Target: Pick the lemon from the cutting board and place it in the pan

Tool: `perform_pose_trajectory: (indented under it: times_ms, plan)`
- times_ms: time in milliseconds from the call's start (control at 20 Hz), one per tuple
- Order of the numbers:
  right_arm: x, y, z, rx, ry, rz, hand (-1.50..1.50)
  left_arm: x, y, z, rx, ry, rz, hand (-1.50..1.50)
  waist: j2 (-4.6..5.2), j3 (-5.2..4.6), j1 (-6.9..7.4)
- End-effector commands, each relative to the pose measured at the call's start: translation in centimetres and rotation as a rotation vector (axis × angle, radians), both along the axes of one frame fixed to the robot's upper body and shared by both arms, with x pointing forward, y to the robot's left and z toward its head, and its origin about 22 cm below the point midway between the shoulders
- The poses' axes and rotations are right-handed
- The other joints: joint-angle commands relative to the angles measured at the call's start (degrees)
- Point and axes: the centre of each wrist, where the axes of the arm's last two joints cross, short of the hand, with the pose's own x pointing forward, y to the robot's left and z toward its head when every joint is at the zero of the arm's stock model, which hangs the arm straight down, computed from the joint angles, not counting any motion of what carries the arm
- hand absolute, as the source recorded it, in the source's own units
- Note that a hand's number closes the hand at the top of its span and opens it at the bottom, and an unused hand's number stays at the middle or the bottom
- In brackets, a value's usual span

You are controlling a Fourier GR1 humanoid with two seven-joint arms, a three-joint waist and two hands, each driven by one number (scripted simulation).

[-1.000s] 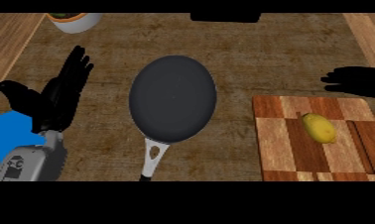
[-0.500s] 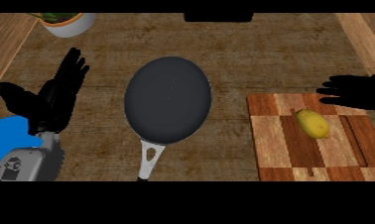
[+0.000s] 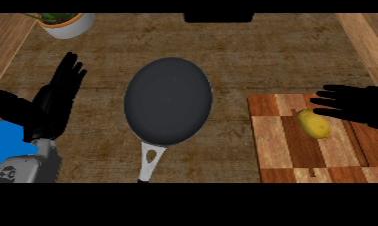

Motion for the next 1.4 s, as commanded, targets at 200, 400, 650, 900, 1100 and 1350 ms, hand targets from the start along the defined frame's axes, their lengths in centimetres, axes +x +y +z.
perform_pose_trajectory:
  times_ms: [200,400,650,900,1100,1350]
  plan:
    - [0.6,3.0,0.2,-0.066,-0.022,-0.060,-1.50,1.9,-1.0,1.3,0.001,0.007,-0.018,0.00,0.08,-0.01,-0.03]
    - [1.4,2.8,-3.2,-0.077,-0.018,-0.077,-1.50,0.2,0.5,0.6,0.010,-0.022,-0.002,0.00,0.15,0.02,0.54]
    - [0.3,4.0,-5.1,-0.062,0.017,-0.069,-1.50,-0.3,-2.1,0.6,-0.006,0.000,0.000,0.00,0.12,0.03,0.43]
    - [0.7,1.6,-5.1,-0.105,0.009,-0.086,-1.50,1.8,-0.7,1.5,0.003,-0.005,0.002,0.00,0.12,0.02,0.09]
    - [2.1,3.6,-5.1,-0.112,0.014,-0.060,-1.50,1.3,-1.2,0.3,-0.011,0.000,-0.008,0.00,0.10,0.01,0.15]
    - [2.3,3.3,-8.4,-0.059,0.014,-0.081,-1.50,1.4,-1.4,1.2,-0.002,0.004,-0.002,0.00,0.14,0.02,0.28]
